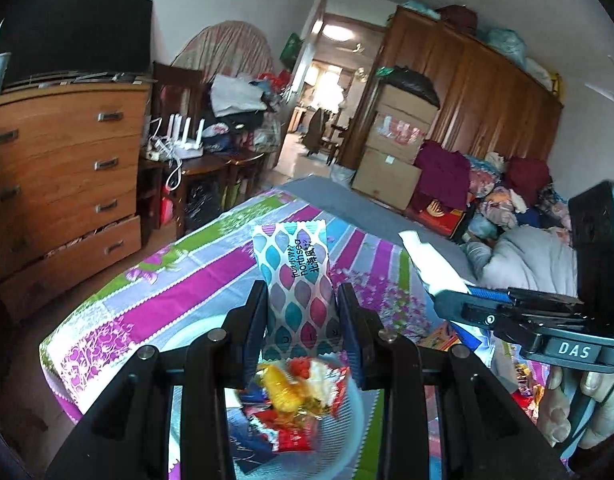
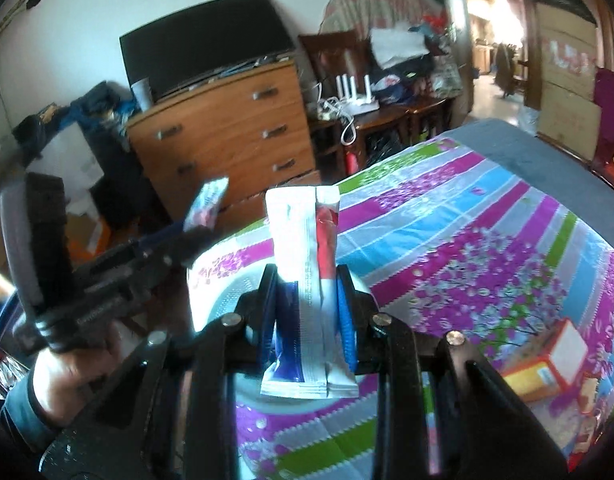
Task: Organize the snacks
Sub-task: 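Carry the diamond-patterned packet and white striped packet over the basket, then open the left gripper to drop the diamond-patterned packet into the basket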
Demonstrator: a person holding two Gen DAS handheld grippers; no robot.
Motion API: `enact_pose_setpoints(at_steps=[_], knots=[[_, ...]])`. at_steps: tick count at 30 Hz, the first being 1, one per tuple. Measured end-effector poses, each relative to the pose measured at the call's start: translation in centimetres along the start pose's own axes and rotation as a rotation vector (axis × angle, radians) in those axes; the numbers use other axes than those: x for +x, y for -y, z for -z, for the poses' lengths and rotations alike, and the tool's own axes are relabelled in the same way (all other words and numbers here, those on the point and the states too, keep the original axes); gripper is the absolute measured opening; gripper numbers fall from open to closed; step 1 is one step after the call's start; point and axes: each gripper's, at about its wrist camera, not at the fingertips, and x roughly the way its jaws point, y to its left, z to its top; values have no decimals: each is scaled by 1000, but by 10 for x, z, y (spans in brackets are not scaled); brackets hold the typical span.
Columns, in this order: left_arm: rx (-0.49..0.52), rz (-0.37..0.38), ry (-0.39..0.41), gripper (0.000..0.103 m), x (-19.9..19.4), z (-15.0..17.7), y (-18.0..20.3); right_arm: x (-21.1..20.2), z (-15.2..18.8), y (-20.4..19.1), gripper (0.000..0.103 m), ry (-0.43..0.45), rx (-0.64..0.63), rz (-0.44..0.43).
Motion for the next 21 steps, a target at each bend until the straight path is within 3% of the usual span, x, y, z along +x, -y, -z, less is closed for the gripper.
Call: enact_pose_setpoints(at_steps=[8, 21], knots=[[-22, -46, -57, 35, 15, 16, -22, 26, -9, -21, 28, -50, -37, 7], [-35, -39, -74, 35, 20, 24, -26, 39, -9, -28, 28, -76, -41, 19]])
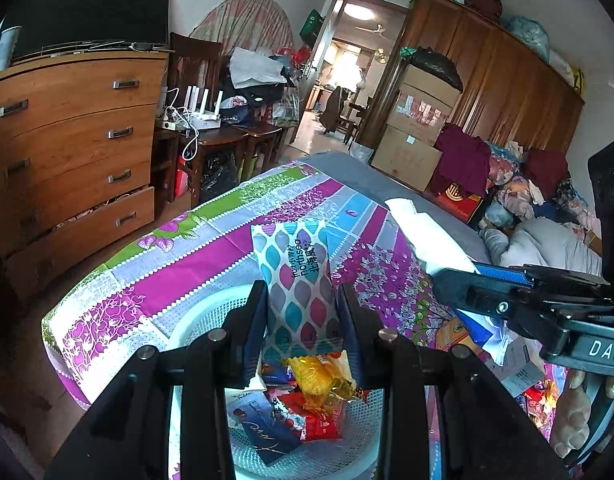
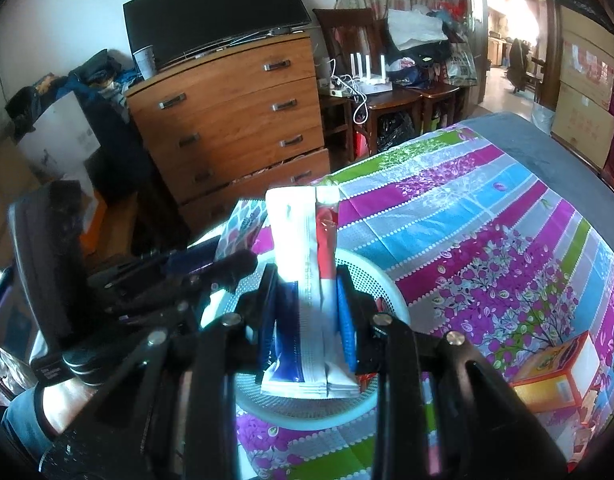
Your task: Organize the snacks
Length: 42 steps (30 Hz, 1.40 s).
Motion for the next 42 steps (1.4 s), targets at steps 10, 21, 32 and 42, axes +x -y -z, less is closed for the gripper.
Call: enact_pose_setpoints(at_steps=[10, 21, 32, 42], knots=[[-3, 1, -3, 35, 1, 1, -2, 6, 1, -2, 28, -10, -2, -1], [-5, -4, -13, 35, 4, 8, -7, 15, 6, 0, 28, -25, 1, -4], [-19, -30, -34, 39, 12, 13, -6, 23, 7, 2, 30, -45, 8, -9], [-26, -80, -41, 71, 15, 16, -10, 28, 9, 0, 30, -54, 11, -13]])
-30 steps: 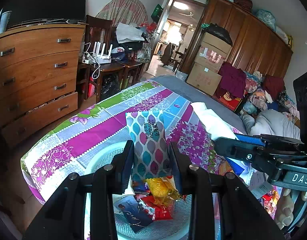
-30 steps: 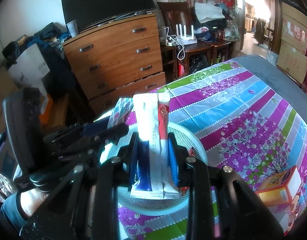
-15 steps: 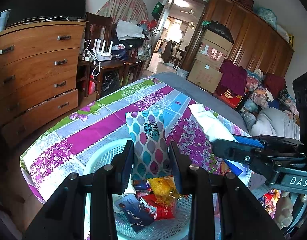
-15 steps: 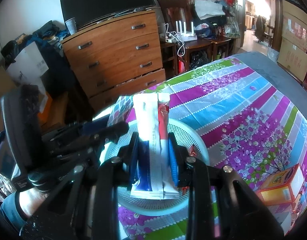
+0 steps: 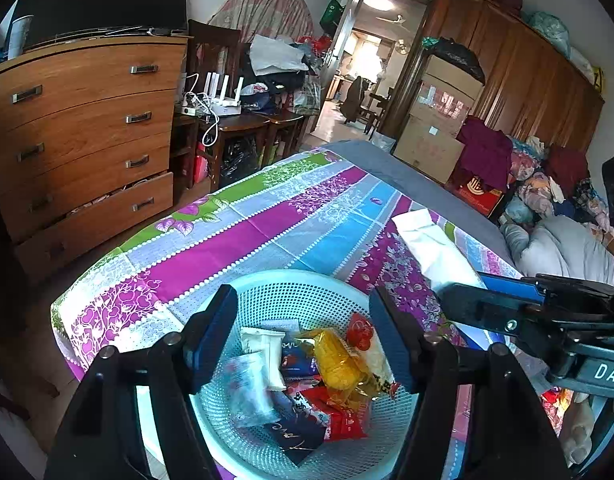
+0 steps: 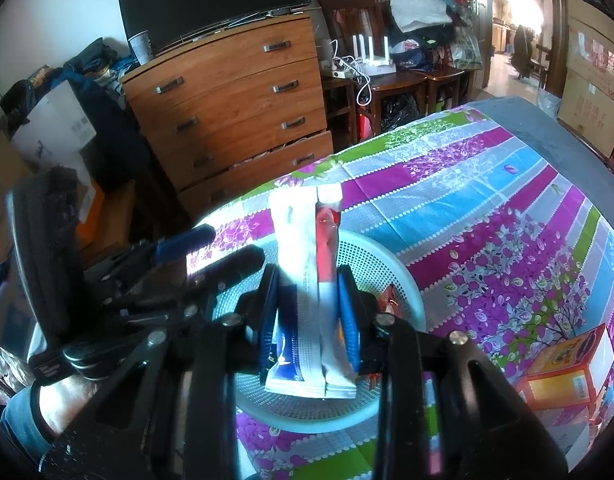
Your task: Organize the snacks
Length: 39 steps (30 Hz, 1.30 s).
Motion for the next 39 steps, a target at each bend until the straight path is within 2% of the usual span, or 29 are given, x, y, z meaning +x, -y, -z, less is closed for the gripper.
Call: enact_pose_setpoints(at_steps=[2, 3, 4, 12, 17, 20, 23, 25, 27, 29, 32, 33, 34, 36, 39], knots=[[-3, -6, -1, 71, 1, 0, -1, 1, 0, 0, 35, -4, -3, 0], [-5, -10, -2, 74, 1, 0, -2, 1, 0, 0, 52, -3, -2, -3], [-6, -12, -4, 76, 2, -1, -3, 1, 0, 0, 63, -1, -1, 0], [-10, -25, -7, 79, 4, 2, -6, 2, 2, 1, 64, 4, 6, 7], [-14, -31, -7, 82, 4, 3, -7, -1, 6, 5, 70, 11, 14, 17], [0, -49, 17, 84, -4, 5, -1, -17, 17, 6, 72, 44, -4, 45], [61, -64, 70, 86, -23, 9, 21, -46, 40, 6, 82, 105, -20, 74], [130, -63, 127, 103, -42, 19, 48, -74, 69, 10, 97, 160, -26, 129], [176, -47, 170, 102, -58, 29, 72, -102, 107, 18, 101, 196, 0, 175], [223, 8, 204, 102, -75, 43, 103, -121, 141, 28, 103, 203, 26, 230], [271, 83, 226, 102, -91, 71, 150, -151, 218, 60, 103, 158, 151, 322], [286, 108, 223, 102, -93, 79, 164, -155, 233, 68, 103, 142, 181, 345], [314, 150, 205, 102, -95, 88, 183, -163, 262, 83, 103, 109, 239, 393], [382, 278, 127, 103, -93, 119, 227, -174, 315, 113, 103, 41, 351, 468], [467, 386, 17, 103, -83, 162, 276, -186, 376, 151, 103, -21, 491, 529]])
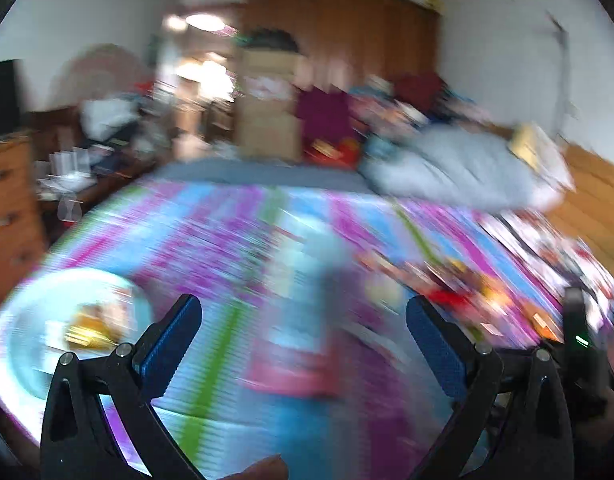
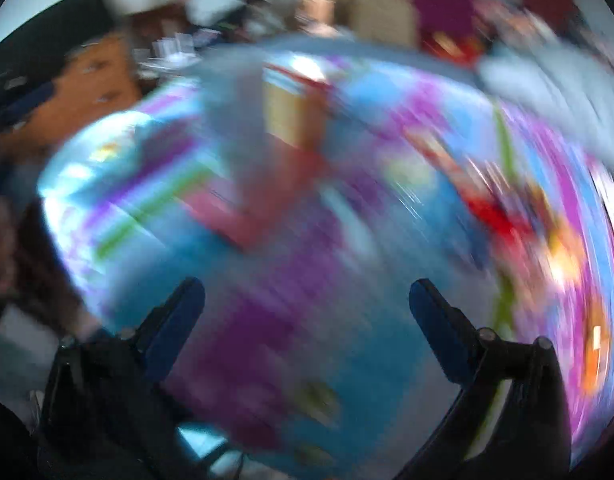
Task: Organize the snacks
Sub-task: 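Move both grippers back toward the snack pile on the bed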
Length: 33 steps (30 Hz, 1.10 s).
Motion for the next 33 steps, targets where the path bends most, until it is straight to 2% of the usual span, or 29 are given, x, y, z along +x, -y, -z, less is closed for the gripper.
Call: enact_pose_setpoints(at_steps=[3, 6, 10, 16, 19, 24, 33], knots=[[69, 96, -151, 103, 49, 31, 58, 19, 27, 52, 103, -78, 101, 70], [80, 126, -271, 103, 96, 57, 89, 32, 45, 97, 103, -119, 186, 108], [70, 87, -390, 102, 156, 81, 107, 42, 57, 129, 103, -134, 234, 114], [54, 2, -494, 102, 208, 119, 110, 56, 52, 141, 103, -77, 165, 113], [115, -60, -475, 103, 210, 129, 120, 61, 54, 147, 103, -18, 177, 124], [111, -53, -472, 103, 207, 128, 116, 65, 58, 150, 103, 13, 189, 125], [114, -54, -454, 103, 211, 129, 119, 65, 58, 149, 103, 15, 185, 131]])
